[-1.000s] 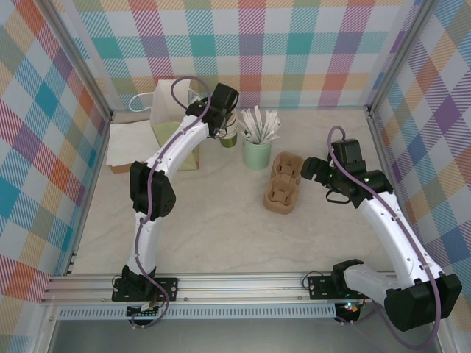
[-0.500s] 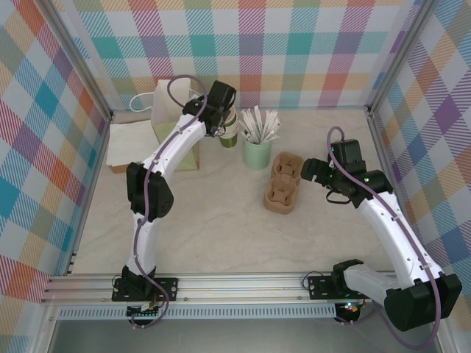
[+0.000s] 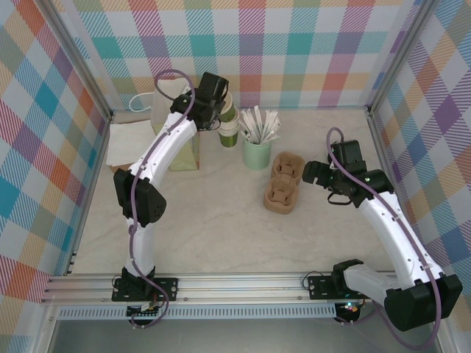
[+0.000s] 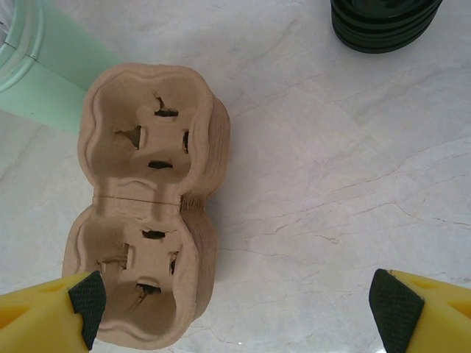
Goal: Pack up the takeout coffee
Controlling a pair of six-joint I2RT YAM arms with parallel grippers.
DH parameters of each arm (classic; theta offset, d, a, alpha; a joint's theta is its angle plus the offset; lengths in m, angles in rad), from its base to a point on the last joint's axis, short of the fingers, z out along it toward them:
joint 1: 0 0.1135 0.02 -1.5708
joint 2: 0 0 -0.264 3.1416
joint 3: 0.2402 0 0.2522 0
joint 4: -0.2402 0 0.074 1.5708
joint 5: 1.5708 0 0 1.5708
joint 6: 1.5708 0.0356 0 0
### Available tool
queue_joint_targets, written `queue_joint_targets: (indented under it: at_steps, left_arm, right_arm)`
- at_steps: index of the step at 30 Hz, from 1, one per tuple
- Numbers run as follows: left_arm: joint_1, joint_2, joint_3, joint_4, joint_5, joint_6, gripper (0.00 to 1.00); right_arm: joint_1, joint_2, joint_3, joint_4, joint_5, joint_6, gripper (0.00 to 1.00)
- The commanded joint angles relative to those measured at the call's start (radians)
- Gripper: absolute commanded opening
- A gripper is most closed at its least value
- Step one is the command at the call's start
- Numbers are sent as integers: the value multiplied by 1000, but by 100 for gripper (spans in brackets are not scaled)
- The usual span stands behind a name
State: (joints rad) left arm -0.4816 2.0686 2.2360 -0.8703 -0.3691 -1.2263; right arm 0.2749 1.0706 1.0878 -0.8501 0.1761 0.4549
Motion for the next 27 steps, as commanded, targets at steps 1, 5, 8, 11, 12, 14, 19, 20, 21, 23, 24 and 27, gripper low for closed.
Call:
queue_joint_targets:
  at_steps: [1,5,8,11,12,14,19,20,21,23,24,27]
  left_arm:
    - [15,-75,12,-6,21,29,0]
    - [15,-114,2,-3,17,66,0]
    - [14,-151,-8,-1,13,106,0]
    - [14,-192,-22,1,21,168,0]
    - [15,-209,-27,-1,26,197,0]
    - [14,-244,-48,-5,41,255,0]
    - [14,-401,-212,31,98,402,0]
    - [15,-438,-258,52,114,426,0]
    - [14,-482,-312,79,137,458,0]
    - [13,-562,-402,109,170,516,0]
    - [13,-604,-446,109,182,544,0]
    - [12,-716,-569,98,223,615,0]
  right_arm:
    - [3,-13,37,-39,23,-25,94]
    - [4,-24,47,-53,23,-30,94]
    - [4,-26,62,-71,27,-41,94]
    - [4,-31,81,-90,32,-50,94]
    - [4,-32,88,-98,32,-51,94]
    - [4,-35,98,-107,31,-53,94]
    - [4,-44,106,-124,30,-49,93]
    - [5,-46,106,-126,29,-48,93]
    - [4,-46,106,-126,25,-46,93]
    - [4,-44,106,-128,21,-41,93]
    - [4,-43,108,-132,18,-38,93]
    - [4,-37,113,-140,16,-36,93]
